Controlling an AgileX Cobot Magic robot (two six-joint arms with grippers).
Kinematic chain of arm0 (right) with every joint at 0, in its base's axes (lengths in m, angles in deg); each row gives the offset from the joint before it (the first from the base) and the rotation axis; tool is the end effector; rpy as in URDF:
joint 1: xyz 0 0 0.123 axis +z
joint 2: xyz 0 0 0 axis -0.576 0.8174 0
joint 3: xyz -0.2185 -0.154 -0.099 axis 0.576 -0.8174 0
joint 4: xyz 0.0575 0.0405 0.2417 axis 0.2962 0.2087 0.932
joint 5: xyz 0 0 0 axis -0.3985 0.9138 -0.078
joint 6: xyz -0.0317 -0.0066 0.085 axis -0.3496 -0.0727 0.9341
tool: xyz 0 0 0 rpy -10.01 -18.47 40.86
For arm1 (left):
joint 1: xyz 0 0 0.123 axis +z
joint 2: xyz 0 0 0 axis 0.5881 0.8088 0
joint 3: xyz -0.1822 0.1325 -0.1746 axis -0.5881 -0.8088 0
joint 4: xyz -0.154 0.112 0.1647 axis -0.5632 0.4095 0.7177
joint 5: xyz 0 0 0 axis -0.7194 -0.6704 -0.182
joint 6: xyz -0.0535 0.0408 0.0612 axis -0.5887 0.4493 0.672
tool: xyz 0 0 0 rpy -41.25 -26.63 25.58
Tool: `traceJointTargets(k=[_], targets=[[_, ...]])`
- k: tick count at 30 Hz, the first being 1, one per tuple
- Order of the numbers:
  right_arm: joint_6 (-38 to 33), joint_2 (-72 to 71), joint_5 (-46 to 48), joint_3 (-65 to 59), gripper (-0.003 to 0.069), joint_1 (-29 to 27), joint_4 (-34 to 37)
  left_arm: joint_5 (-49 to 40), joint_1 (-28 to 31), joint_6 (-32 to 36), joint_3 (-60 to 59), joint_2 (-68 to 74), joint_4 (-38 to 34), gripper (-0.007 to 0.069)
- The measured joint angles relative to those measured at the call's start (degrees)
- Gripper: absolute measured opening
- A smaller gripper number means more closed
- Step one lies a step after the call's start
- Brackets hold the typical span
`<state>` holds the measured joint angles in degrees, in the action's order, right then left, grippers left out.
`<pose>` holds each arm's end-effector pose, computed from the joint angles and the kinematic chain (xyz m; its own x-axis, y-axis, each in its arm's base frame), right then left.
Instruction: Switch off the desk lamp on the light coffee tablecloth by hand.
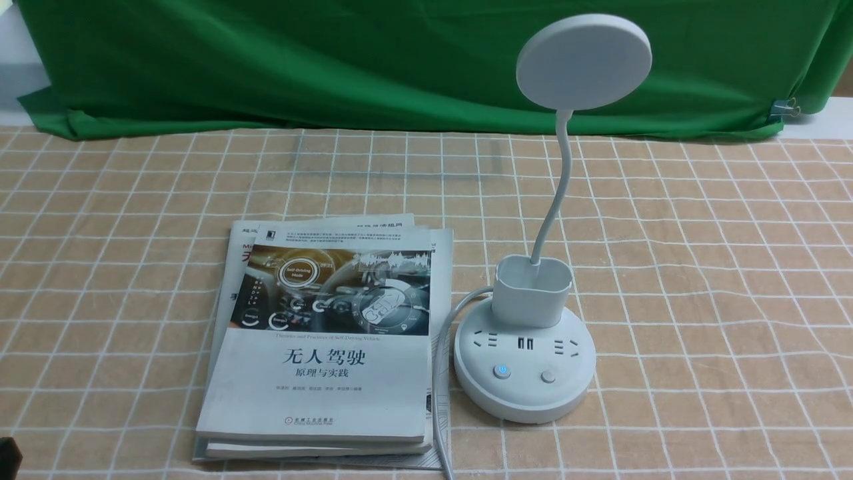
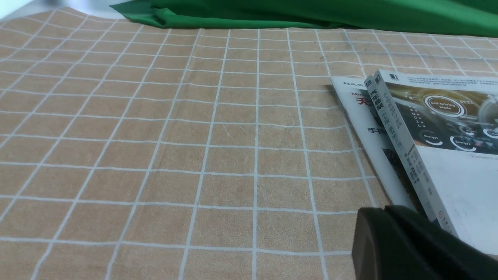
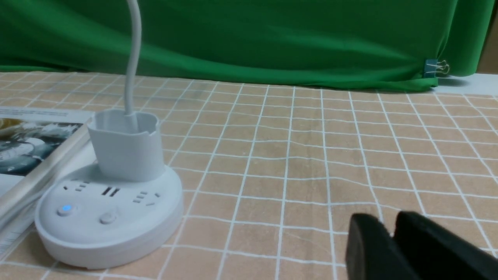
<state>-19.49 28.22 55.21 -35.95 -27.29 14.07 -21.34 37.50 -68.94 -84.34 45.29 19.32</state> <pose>0.0550 0.0082 0.1893 -0.1534 -0.0748 -0.9853 -0.1523 0.9870 -0.0512 0.0542 0.0034 0.1813 -0.2268 0.0292 -0.9735 -0.0391 0.9985 0.0391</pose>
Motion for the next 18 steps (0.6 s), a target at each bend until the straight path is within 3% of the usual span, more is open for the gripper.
traceJointTargets(k=[18], targets=[[0.0, 0.0, 0.0, 0.0, 0.0171, 0.0, 0.0, 0.0, 0.0, 0.1, 0.0, 0.0, 0.0, 0.0005]])
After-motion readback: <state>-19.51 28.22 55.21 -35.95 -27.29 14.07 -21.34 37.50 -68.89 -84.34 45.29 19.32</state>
